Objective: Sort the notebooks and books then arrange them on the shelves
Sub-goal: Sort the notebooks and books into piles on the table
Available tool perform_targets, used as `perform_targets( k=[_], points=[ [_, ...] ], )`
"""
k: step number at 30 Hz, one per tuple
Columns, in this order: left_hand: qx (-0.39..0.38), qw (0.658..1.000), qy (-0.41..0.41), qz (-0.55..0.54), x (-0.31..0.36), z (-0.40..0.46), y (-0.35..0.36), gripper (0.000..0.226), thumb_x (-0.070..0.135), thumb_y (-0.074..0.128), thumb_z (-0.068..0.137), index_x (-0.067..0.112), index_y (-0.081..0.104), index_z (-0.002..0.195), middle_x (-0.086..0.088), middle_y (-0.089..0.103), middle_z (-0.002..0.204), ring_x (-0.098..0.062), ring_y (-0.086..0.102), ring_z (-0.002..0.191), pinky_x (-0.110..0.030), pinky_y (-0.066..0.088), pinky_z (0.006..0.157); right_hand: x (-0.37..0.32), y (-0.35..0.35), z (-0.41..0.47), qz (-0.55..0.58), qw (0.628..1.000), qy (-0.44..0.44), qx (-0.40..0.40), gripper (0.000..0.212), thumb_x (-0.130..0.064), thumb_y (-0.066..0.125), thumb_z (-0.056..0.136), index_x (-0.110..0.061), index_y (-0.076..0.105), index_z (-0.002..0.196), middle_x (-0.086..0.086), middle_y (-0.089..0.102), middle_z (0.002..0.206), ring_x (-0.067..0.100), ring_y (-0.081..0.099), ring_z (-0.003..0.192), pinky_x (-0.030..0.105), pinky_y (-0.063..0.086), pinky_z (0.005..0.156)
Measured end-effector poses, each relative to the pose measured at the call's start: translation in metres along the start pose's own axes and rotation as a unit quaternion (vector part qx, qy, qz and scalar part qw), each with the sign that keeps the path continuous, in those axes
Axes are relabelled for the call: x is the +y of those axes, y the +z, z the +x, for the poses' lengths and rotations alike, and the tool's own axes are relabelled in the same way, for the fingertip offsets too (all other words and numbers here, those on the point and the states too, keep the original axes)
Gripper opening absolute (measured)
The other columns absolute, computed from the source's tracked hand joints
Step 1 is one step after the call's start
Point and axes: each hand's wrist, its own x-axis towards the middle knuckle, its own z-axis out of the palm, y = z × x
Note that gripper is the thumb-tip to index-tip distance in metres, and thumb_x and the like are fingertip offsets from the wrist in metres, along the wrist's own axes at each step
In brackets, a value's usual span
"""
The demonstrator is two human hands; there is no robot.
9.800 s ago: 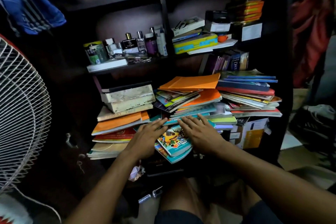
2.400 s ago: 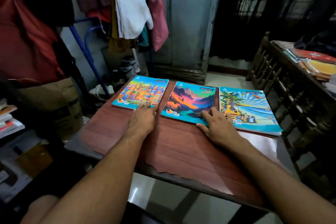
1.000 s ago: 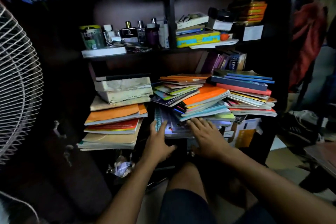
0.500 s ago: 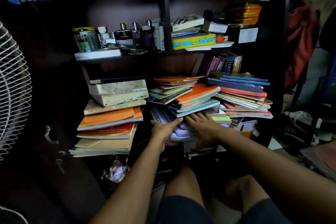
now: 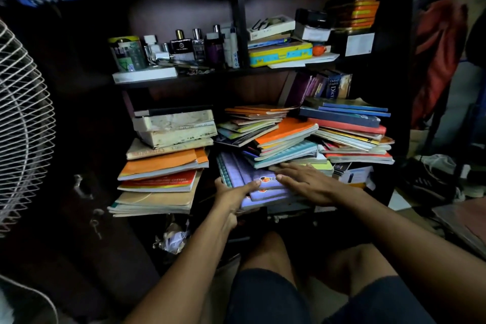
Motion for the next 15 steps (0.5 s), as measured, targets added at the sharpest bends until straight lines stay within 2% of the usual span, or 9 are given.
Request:
perform_targets(
  k=[2, 5, 7, 9, 10, 11, 13, 14, 15],
  points=[
    [-0.020, 1.000, -0.011, -0.009, -0.001, -0.014, -0.018, 0.083, 0.016, 0.097, 0.061, 0.017, 0.042, 0.124, -0.004, 0.066, 0.104, -0.030, 0.071, 0.094, -0.057, 0.061, 0.073, -0.006, -0.001, 0.002, -0.026, 0.999, 0.016, -0.028, 0.067, -0.067, 0.014, 0.098, -0.037, 0.027, 0.157, -0.006, 0.017, 0.167, 0.015, 0.010, 0.154, 0.055, 0.001, 0.123],
    [-0.037, 0.999, -0.012, -0.029, -0.006, -0.037, -0.044, 0.089, 0.020, 0.099, 0.055, 0.016, 0.049, 0.127, -0.008, 0.073, 0.102, -0.028, 0.074, 0.089, -0.042, 0.062, 0.068, -0.014, 0.002, 0.009, -0.044, 0.997, 0.047, -0.046, 0.070, -0.071, 0.019, 0.097, -0.034, 0.030, 0.156, -0.003, 0.017, 0.167, 0.019, 0.010, 0.155, 0.057, 0.002, 0.123],
    [-0.043, 0.998, -0.027, -0.032, -0.010, -0.055, -0.062, 0.097, 0.028, 0.102, 0.046, 0.023, 0.048, 0.127, -0.007, 0.073, 0.105, -0.030, 0.073, 0.094, -0.047, 0.062, 0.076, -0.015, 0.007, 0.003, -0.059, 0.995, 0.077, 0.012, 0.070, -0.071, 0.038, 0.095, -0.029, 0.040, 0.151, 0.004, 0.029, 0.161, 0.028, 0.025, 0.150, 0.055, 0.018, 0.120],
    [-0.053, 0.997, -0.040, -0.027, -0.013, -0.072, -0.077, 0.120, 0.038, 0.104, 0.034, 0.026, 0.043, 0.136, -0.007, 0.070, 0.118, -0.032, 0.071, 0.104, -0.055, 0.058, 0.089, -0.018, 0.021, -0.021, 0.039, 0.981, 0.144, 0.127, 0.070, -0.065, 0.054, 0.092, -0.018, 0.048, 0.143, 0.011, 0.042, 0.146, 0.034, 0.043, 0.135, 0.046, 0.038, 0.109],
    [-0.057, 0.997, -0.047, -0.023, -0.013, -0.080, -0.084, 0.129, 0.042, 0.105, 0.031, 0.029, 0.040, 0.142, -0.007, 0.068, 0.125, -0.032, 0.069, 0.107, -0.057, 0.056, 0.092, -0.025, 0.031, -0.038, 0.155, 0.957, 0.194, 0.150, 0.073, -0.061, 0.060, 0.091, -0.015, 0.044, 0.145, 0.010, 0.045, 0.144, 0.033, 0.048, 0.130, 0.041, 0.043, 0.102],
    [-0.062, 0.997, -0.049, -0.020, -0.014, -0.089, -0.090, 0.130, 0.042, 0.105, 0.033, 0.032, 0.038, 0.145, -0.007, 0.067, 0.128, -0.032, 0.069, 0.108, -0.057, 0.056, 0.092, -0.035, 0.039, -0.055, 0.305, 0.913, 0.233, 0.136, 0.074, -0.056, 0.065, 0.090, -0.015, 0.041, 0.147, 0.007, 0.049, 0.143, 0.030, 0.054, 0.124, 0.035, 0.046, 0.095],
    [-0.075, 0.995, -0.050, -0.035, -0.015, -0.109, -0.100, 0.117, 0.033, 0.102, 0.044, 0.028, 0.041, 0.143, -0.007, 0.071, 0.121, -0.032, 0.072, 0.102, -0.056, 0.058, 0.087, -0.050, 0.056, -0.077, 0.579, 0.774, 0.250, 0.053, 0.059, -0.040, 0.071, 0.090, -0.011, 0.052, 0.138, 0.003, 0.066, 0.125, 0.023, 0.068, 0.100, 0.027, 0.055, 0.077],
    [-0.085, 0.994, -0.051, -0.041, -0.015, -0.121, -0.103, 0.106, 0.027, 0.099, 0.050, 0.026, 0.044, 0.140, -0.008, 0.074, 0.117, -0.033, 0.073, 0.100, -0.055, 0.060, 0.083, -0.054, 0.063, -0.082, 0.650, 0.718, 0.245, 0.032, 0.054, -0.034, 0.074, 0.087, -0.005, 0.061, 0.131, 0.009, 0.072, 0.114, 0.026, 0.072, 0.091, 0.030, 0.059, 0.073],
    [-0.101, 0.993, -0.055, -0.039, -0.017, -0.132, -0.106, 0.096, 0.021, 0.097, 0.055, 0.024, 0.047, 0.137, -0.009, 0.075, 0.114, -0.033, 0.073, 0.100, -0.052, 0.061, 0.079, -0.056, 0.069, -0.087, 0.683, 0.687, 0.248, 0.020, 0.054, -0.031, 0.078, 0.082, -0.001, 0.067, 0.125, 0.017, 0.074, 0.109, 0.032, 0.073, 0.091, 0.037, 0.061, 0.078]
  ],
)
